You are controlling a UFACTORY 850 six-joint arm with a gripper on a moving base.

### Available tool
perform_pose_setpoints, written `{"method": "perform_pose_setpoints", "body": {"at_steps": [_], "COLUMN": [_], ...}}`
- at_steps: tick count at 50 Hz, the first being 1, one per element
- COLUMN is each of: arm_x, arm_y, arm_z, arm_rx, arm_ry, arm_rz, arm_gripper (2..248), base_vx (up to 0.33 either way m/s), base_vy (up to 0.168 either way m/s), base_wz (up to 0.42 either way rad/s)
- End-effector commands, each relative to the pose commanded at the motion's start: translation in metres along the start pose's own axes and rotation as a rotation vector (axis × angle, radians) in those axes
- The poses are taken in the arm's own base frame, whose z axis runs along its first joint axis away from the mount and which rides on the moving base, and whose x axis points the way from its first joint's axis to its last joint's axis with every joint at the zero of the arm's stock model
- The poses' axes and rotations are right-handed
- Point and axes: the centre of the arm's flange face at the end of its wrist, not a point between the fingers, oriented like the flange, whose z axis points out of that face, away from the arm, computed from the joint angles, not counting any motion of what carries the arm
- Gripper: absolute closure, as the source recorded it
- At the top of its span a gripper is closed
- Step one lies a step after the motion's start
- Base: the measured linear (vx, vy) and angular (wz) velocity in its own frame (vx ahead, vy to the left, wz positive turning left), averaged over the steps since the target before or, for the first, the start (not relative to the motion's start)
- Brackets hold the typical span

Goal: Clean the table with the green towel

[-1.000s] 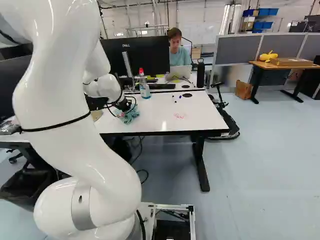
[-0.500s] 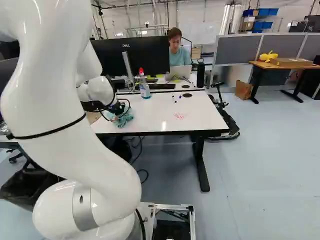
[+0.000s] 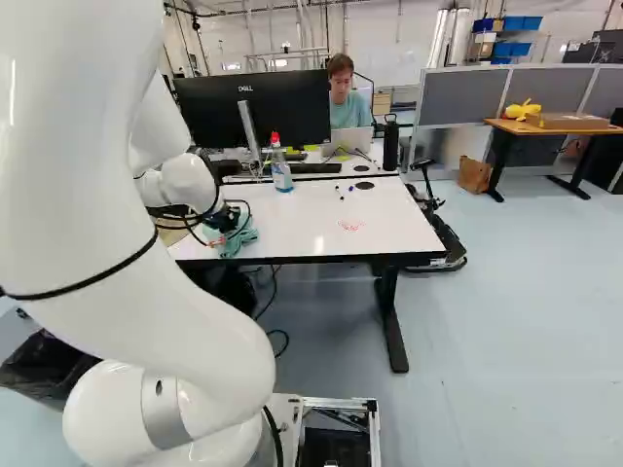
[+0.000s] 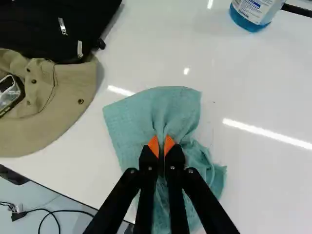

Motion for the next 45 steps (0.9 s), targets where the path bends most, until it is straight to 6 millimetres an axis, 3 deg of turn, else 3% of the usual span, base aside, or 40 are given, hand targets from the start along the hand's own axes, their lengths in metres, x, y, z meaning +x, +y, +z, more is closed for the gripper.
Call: {"method": "perform_pose_setpoints", "body": {"at_steps": [13,45], "arm_x": [-0.017,-0.009], "arm_y": [0.012,0.011], "arm_z": [-0.013,-0.044], "arm_rx": [-0.016,-0.013], "arm_ry": [-0.001,0.075], "arm_rz": [0.021,0.021], "arm_gripper": [218,218], "base_vx": [0.000,0.000], "base_vy": [0.000,0.000], "base_wz": [0.000,0.000]}}
